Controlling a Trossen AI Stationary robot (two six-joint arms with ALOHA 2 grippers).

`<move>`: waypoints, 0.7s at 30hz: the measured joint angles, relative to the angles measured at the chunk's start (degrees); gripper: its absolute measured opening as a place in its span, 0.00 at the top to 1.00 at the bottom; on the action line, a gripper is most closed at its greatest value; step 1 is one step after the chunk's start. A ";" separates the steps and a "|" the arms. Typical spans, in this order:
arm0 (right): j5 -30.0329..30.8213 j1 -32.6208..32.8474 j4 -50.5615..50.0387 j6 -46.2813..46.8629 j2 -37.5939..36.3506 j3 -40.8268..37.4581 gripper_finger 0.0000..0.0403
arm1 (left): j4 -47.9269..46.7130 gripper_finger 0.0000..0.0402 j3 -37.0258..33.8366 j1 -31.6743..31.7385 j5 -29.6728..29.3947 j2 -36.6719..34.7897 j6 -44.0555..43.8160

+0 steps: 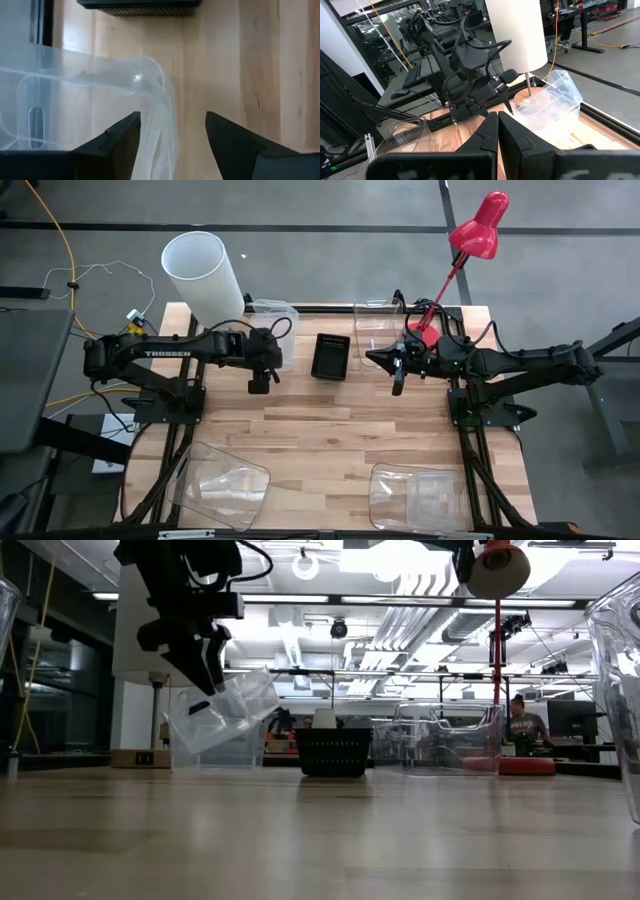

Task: Stack baskets by color
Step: Stack the middle white bin on the top white bin

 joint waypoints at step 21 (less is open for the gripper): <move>0.23 0.01 0.00 2.28 0.00 0.00 1.00 | 1.65 0.96 -0.06 1.22 0.42 1.86 -0.90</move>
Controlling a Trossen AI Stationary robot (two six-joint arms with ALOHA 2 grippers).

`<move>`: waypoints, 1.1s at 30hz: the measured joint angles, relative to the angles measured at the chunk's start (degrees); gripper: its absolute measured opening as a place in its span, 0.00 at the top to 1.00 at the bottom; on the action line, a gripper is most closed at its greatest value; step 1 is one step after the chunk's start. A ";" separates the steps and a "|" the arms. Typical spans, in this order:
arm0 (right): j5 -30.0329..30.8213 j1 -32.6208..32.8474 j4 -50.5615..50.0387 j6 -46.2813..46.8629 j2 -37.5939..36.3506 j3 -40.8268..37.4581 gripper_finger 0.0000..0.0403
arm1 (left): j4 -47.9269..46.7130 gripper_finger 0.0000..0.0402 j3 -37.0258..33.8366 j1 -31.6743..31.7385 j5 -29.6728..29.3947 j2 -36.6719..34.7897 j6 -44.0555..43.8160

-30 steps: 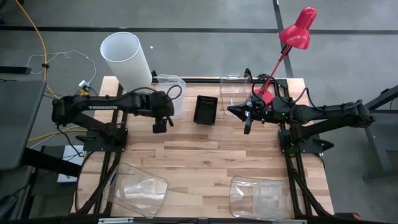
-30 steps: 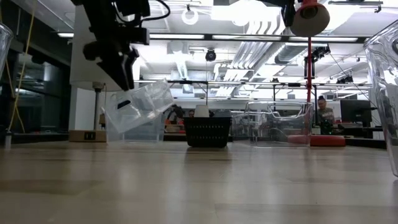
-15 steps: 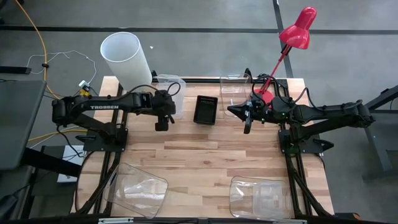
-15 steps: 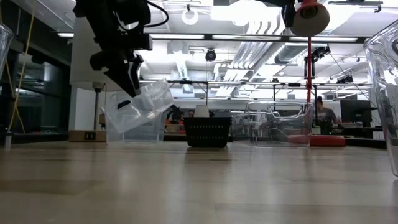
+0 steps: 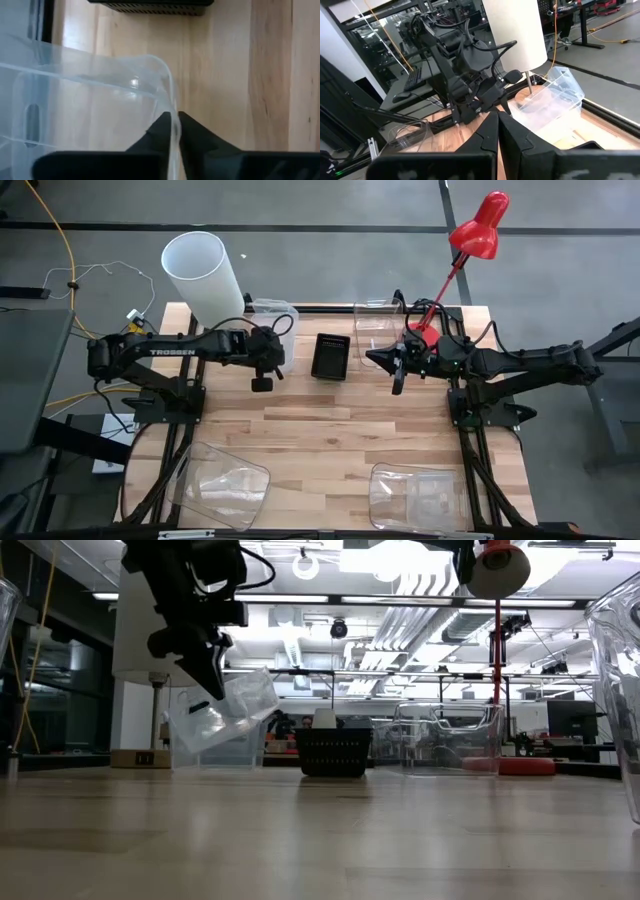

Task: Stack baskets by color
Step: Stack the middle white bin on the top white bin

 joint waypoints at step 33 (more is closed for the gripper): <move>0.13 -0.02 0.00 -0.02 0.02 0.00 1.00 | -17.70 1.00 16.35 -2.24 -7.70 6.63 -20.45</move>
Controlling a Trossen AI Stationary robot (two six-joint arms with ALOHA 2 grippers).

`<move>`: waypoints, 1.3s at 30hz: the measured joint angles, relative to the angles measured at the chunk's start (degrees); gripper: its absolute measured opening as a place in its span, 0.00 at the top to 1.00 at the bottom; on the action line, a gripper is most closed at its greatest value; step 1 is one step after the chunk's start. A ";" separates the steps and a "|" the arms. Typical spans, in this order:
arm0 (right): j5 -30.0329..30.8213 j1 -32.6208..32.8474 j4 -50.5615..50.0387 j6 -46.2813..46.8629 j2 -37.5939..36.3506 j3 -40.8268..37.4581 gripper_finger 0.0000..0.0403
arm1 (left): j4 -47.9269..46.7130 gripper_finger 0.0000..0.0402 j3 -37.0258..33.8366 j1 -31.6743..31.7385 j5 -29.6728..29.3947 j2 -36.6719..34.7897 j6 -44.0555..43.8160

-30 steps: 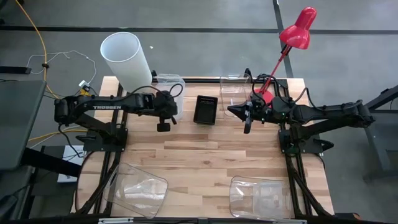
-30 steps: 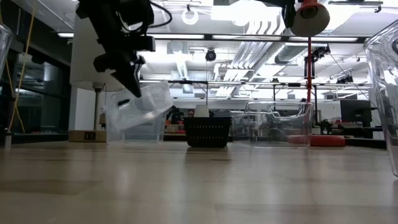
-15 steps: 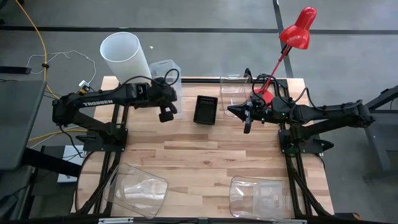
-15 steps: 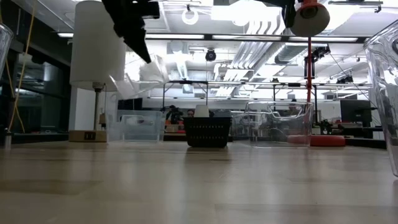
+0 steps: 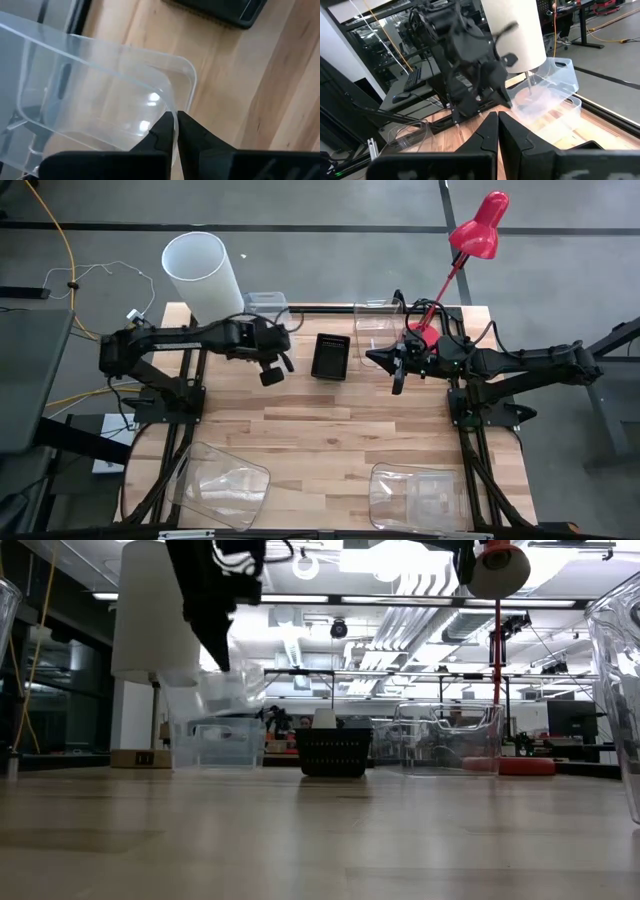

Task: Stack baskets by color
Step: Stack the middle white bin on the top white bin

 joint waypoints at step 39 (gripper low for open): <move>-0.11 0.01 -0.46 -1.29 -0.01 0.00 1.00 | 0.62 1.00 3.28 -4.41 1.91 5.09 6.10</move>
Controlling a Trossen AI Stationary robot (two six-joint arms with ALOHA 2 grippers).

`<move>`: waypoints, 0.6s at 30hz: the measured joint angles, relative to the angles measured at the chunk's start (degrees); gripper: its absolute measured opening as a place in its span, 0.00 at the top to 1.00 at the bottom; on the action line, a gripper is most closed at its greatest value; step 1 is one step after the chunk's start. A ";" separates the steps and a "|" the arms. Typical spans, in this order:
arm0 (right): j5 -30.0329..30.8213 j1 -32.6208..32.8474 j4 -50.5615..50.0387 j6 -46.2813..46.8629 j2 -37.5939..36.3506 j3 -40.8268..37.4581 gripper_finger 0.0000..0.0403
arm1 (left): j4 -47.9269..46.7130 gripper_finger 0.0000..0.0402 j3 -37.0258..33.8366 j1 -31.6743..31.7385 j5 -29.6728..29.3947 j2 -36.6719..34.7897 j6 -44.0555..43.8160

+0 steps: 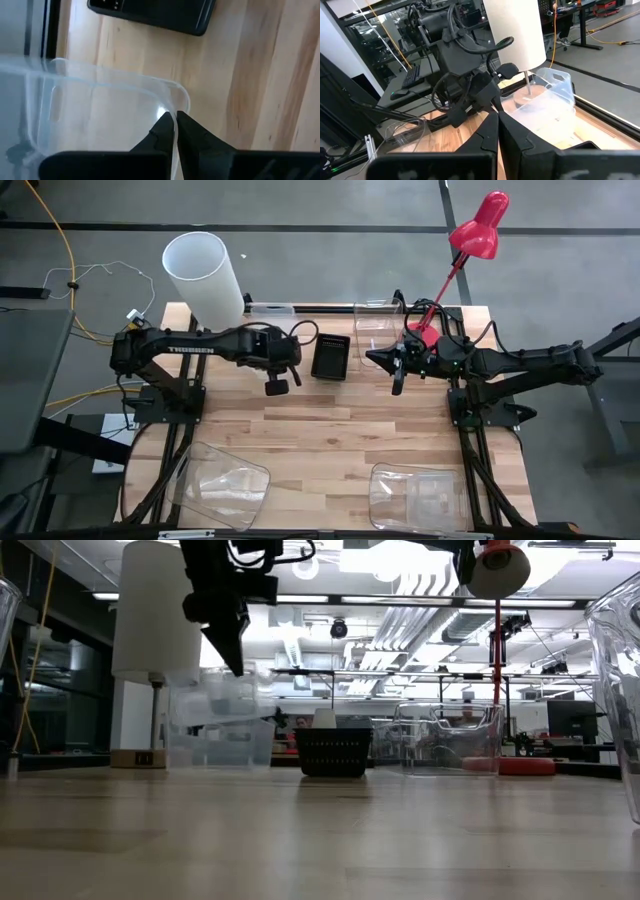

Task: Stack baskets by color
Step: Stack the middle white bin on the top white bin

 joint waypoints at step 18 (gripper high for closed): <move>-0.02 0.01 -0.39 0.00 0.01 0.00 1.00 | 3.01 1.00 -1.86 1.26 5.64 0.26 1.86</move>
